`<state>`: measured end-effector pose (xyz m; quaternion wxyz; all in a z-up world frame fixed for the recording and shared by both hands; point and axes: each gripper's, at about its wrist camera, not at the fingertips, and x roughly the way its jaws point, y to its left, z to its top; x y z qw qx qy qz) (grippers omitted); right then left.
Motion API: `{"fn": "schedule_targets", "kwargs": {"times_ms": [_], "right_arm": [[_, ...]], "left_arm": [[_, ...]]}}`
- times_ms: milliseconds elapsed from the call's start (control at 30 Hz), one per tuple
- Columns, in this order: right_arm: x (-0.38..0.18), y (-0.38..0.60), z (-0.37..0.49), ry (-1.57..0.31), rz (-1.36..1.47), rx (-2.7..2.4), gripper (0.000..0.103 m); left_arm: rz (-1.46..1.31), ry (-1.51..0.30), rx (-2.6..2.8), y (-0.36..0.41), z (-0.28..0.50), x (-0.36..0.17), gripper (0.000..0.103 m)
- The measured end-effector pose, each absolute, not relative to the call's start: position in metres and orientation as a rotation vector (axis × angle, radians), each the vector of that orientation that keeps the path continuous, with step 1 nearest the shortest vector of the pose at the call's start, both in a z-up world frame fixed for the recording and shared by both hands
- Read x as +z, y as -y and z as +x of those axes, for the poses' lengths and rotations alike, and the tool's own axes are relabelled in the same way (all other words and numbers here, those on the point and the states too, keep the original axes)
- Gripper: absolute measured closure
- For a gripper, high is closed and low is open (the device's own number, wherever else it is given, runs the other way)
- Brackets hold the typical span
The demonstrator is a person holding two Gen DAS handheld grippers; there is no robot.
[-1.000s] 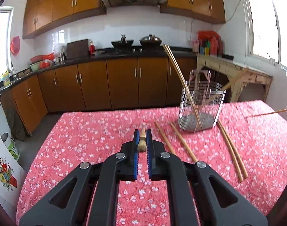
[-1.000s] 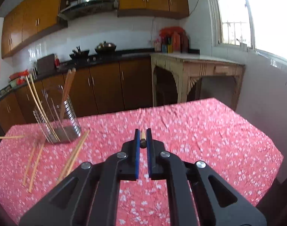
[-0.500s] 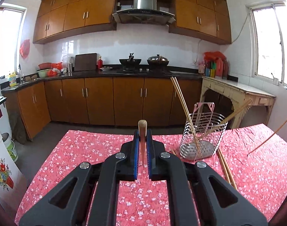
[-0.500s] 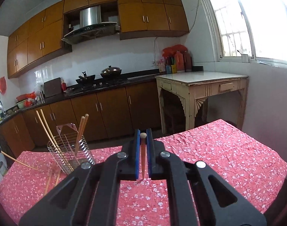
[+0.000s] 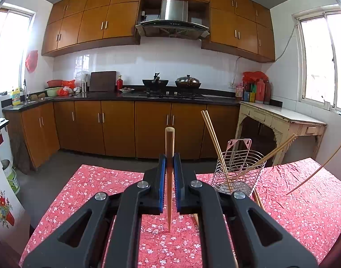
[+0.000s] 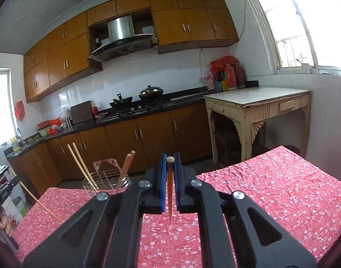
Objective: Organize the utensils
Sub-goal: 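Lift both held chopsticks up and carry them over the wire holder, then lower the chopsticks into the wire holder and open both tools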
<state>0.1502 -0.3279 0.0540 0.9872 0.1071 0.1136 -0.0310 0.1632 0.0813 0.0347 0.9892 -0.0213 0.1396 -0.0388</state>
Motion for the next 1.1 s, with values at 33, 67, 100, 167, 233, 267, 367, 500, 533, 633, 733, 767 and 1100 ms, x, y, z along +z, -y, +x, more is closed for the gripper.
{"fn": "schedule_targets", "kwargs": {"times_ms": [33, 67, 100, 167, 233, 267, 367, 500, 533, 633, 733, 767, 1100], "right_arm": [[0.055, 0.327, 0.148, -0.224, 0.214, -0.053, 0.096], [0.057, 0.326, 0.148, -0.221, 0.213, -0.046, 0.096], [0.059, 0.324, 0.146, -0.217, 0.214, -0.036, 0.096], [0.062, 0.323, 0.143, -0.212, 0.221, -0.014, 0.096], [0.067, 0.321, 0.141, -0.206, 0.24, 0.023, 0.096], [0.07, 0.32, 0.139, -0.202, 0.248, 0.038, 0.096], [0.08, 0.316, 0.136, -0.183, 0.267, 0.082, 0.096], [0.102, 0.306, 0.135, -0.145, 0.293, 0.155, 0.096], [0.108, 0.303, 0.136, -0.135, 0.296, 0.17, 0.096], [0.124, 0.292, 0.139, -0.097, 0.284, 0.193, 0.096], [0.143, 0.279, 0.15, -0.062, 0.262, 0.202, 0.096], [0.148, 0.274, 0.155, -0.053, 0.252, 0.202, 0.096], [0.163, 0.241, 0.225, -0.045, 0.183, 0.164, 0.096]], "left_arm": [[-0.043, -0.279, -0.077, -0.081, 0.163, 0.035, 0.096], [-0.044, -0.279, -0.078, -0.081, 0.164, 0.035, 0.096], [-0.045, -0.28, -0.077, -0.081, 0.164, 0.034, 0.096], [-0.048, -0.28, -0.077, -0.081, 0.163, 0.035, 0.096], [-0.053, -0.277, -0.08, -0.08, 0.163, 0.037, 0.096], [-0.055, -0.274, -0.081, -0.08, 0.163, 0.039, 0.096], [-0.061, -0.26, -0.084, -0.078, 0.162, 0.045, 0.096], [-0.08, -0.23, -0.095, -0.074, 0.164, 0.061, 0.096], [-0.088, -0.212, -0.101, -0.071, 0.165, 0.07, 0.096], [-0.107, -0.169, -0.115, -0.063, 0.169, 0.089, 0.096], [-0.133, -0.11, -0.126, -0.051, 0.175, 0.112, 0.096], [-0.141, -0.086, -0.128, -0.046, 0.177, 0.12, 0.096], [-0.218, 0.065, -0.085, 0.005, 0.222, 0.15, 0.096]]}}
